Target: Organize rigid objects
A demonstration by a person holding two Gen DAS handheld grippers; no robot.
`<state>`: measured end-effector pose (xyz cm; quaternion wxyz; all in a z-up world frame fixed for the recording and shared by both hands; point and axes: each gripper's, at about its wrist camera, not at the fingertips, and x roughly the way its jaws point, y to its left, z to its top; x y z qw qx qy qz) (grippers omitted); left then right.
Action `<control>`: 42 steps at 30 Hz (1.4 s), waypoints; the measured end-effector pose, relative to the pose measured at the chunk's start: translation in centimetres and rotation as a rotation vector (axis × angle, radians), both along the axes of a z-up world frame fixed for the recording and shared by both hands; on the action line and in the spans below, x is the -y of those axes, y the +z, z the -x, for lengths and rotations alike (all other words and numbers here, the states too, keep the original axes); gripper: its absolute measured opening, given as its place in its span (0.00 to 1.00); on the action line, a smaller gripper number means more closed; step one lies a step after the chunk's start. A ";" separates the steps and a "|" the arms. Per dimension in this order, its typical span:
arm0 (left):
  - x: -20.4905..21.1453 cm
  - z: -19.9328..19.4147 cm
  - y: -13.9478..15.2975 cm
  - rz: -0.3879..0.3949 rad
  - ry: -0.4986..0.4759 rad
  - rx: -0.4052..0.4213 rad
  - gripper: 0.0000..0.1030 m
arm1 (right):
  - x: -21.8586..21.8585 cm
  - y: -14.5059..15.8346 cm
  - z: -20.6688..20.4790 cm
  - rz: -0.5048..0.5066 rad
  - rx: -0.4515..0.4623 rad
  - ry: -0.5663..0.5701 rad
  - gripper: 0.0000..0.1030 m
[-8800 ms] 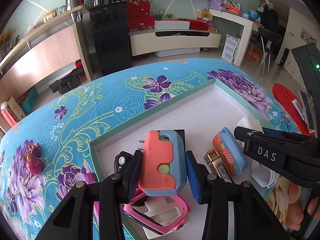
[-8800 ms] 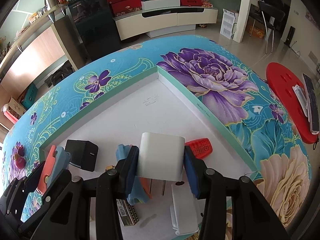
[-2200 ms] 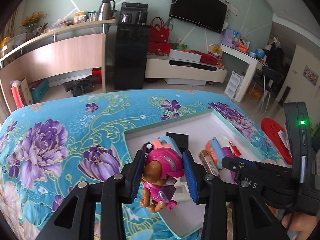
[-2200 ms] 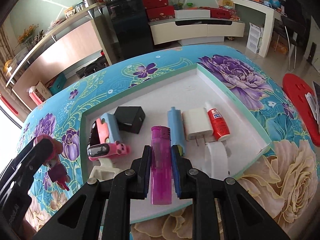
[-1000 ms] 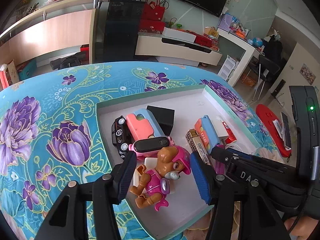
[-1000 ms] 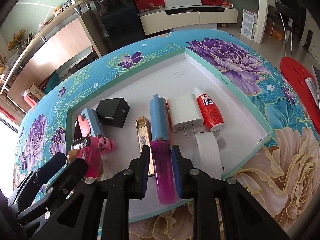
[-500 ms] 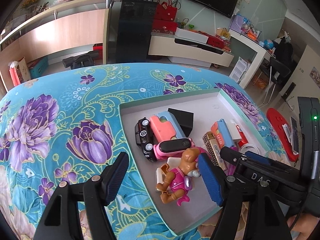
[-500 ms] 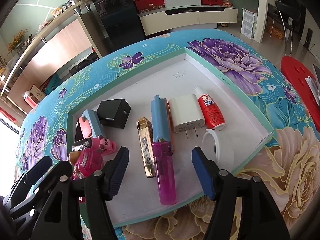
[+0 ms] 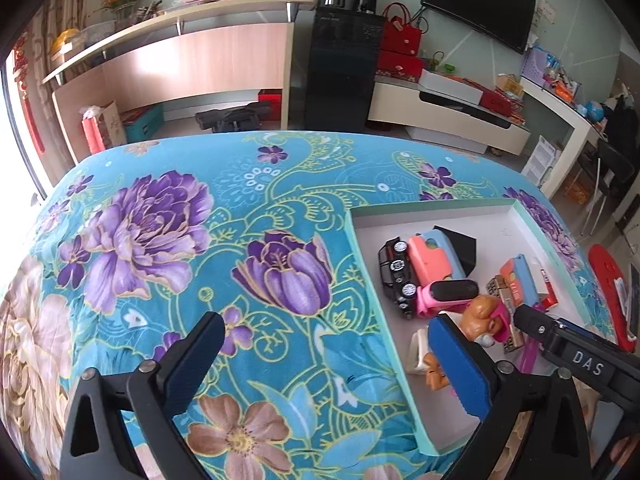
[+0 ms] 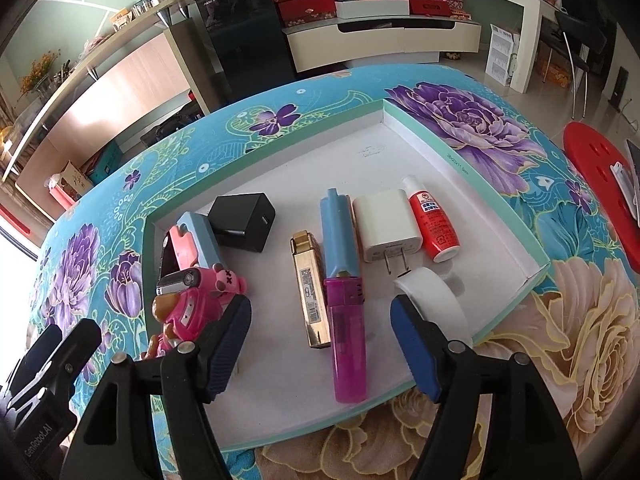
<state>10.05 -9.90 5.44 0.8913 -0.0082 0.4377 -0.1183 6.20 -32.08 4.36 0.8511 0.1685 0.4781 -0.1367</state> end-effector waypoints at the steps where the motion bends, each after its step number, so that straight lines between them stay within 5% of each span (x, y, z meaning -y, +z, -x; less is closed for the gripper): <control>1: -0.4 0.1 -0.2 -0.003 0.014 -0.004 1.00 | -0.3 0.1 0.1 0.004 -0.001 0.006 0.71; 20: -4.7 5.1 -0.9 -0.091 0.132 0.044 1.00 | -5.9 -0.7 4.7 0.062 -0.026 0.154 0.72; 28: -6.6 7.8 -2.8 -0.153 0.227 0.024 1.00 | -7.9 -1.6 6.6 0.080 0.039 0.181 0.72; 42: -6.0 9.3 -3.4 -0.208 0.201 0.068 1.00 | -7.4 -1.9 7.4 0.067 0.107 0.149 0.72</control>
